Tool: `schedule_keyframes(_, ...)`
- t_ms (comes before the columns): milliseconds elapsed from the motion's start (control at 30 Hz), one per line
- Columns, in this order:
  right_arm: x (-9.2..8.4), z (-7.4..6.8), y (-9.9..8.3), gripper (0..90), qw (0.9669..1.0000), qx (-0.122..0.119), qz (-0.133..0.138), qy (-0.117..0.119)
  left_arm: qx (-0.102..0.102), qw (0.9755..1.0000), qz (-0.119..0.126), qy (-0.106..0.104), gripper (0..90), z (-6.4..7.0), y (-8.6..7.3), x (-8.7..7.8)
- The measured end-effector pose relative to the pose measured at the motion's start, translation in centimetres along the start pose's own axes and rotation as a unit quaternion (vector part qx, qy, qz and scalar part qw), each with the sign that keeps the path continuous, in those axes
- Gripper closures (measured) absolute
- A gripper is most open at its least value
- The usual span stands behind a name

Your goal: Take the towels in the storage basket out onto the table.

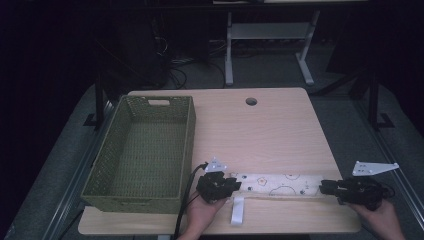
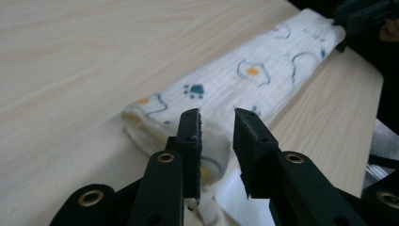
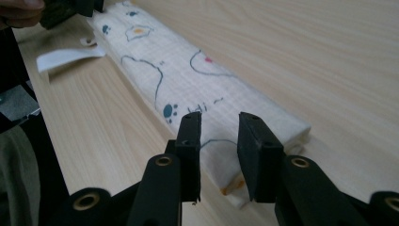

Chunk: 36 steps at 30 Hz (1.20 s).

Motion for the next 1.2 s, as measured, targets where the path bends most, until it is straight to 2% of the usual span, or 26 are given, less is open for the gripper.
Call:
schedule_keyframes(200, 0.4, 0.3, 1.0, 77.8, 0.9999, -0.001, 0.014, -0.002, 0.000, 0.9998, 0.011, -0.016, 76.4, 0.8, 1.7, 1.0)
schedule_keyframes(267, 0.6, 0.3, 1.2, 78.5, 0.9999, 0.002, 0.015, -0.002, 0.001, 0.9998, 0.013, -0.016, 77.0, 0.9, 1.8, 1.2)
schedule_keyframes(300, 0.6, 0.3, 1.2, 78.5, 0.9999, 0.002, 0.015, -0.002, 0.007, 0.9998, 0.012, -0.014, 77.0, 1.0, 2.0, 1.4)
schedule_keyframes(400, 1.2, 0.4, 1.1, 80.1, 1.0000, 0.001, 0.005, -0.006, 0.007, 1.0000, -0.002, 0.000, 78.4, 0.9, 2.0, 2.4)
schedule_keyframes(467, 1.6, 0.6, 0.7, 80.6, 1.0000, 0.003, -0.005, -0.005, -0.002, 0.9999, -0.012, 0.005, 79.3, 0.6, 1.6, 2.8)
schedule_keyframes(533, 1.7, 0.6, 0.4, 80.7, 0.9999, 0.004, -0.009, -0.007, -0.004, 0.9998, -0.019, 0.006, 79.3, 0.4, 1.4, 3.0)
schedule_keyframes(633, 2.3, 0.6, -0.5, 80.7, 0.9997, 0.006, -0.020, -0.011, -0.003, 0.9987, -0.047, 0.020, 78.8, -0.2, 0.4, 3.2)
schedule_keyframes(767, 2.8, 0.3, -1.0, 80.3, 0.9993, 0.002, -0.034, -0.015, -0.009, 0.9979, -0.059, 0.025, 78.5, -0.7, -0.4, 3.5)
schedule_keyframes(833, 3.2, 0.2, -1.3, 79.6, 0.9989, -0.005, -0.043, -0.018, -0.011, 0.9983, -0.053, 0.020, 78.6, -0.8, -0.6, 3.4)
schedule_keyframes(900, 3.3, 0.1, -1.6, 79.2, 0.9991, -0.006, -0.036, -0.022, -0.004, 0.9981, -0.058, 0.022, 78.3, -0.8, -0.7, 3.2)
schedule_keyframes(933, 3.3, 0.1, -1.6, 78.6, 0.9992, -0.006, -0.034, -0.022, -0.009, 0.9984, -0.051, 0.022, 77.0, -0.6, -0.6, 3.2)
schedule_keyframes(1000, 3.2, 0.1, -1.5, 75.8, 0.9991, -0.002, -0.037, -0.021, -0.003, 0.9990, -0.040, 0.017, 75.2, -0.3, -0.3, 2.8)
schedule_keyframes(1067, 2.9, 0.0, -0.9, 74.6, 0.9992, -0.009, -0.026, -0.030, -0.001, 0.9996, -0.023, 0.016, 74.8, -0.1, 0.2, 2.5)
schedule_keyframes(1100, 2.9, 0.0, -0.9, 74.6, 0.9992, -0.009, -0.026, -0.030, -0.001, 0.9996, -0.023, 0.016, 74.6, -0.1, 0.2, 2.5)
schedule_keyframes(1133, 2.5, 0.0, -0.1, 73.3, 0.9991, -0.011, -0.010, -0.040, -0.001, 0.9997, -0.017, 0.018, 74.4, 0.0, 0.5, 2.4)
schedule_keyframes(1200, 2.6, 0.3, 0.6, 70.5, 0.9987, -0.015, -0.003, -0.049, 0.004, 0.9994, -0.010, 0.031, 73.0, -0.1, 1.2, 2.5)
Point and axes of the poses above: each handheld gripper's, and its own axes: x roughly forward along the jaws, y roughly out of its top, z roughly to its right, the point moved 3 cm from there along x, roughly forward along the jaws, and after that the axes turned 9 degrees about -x, right-handed, at the moved point
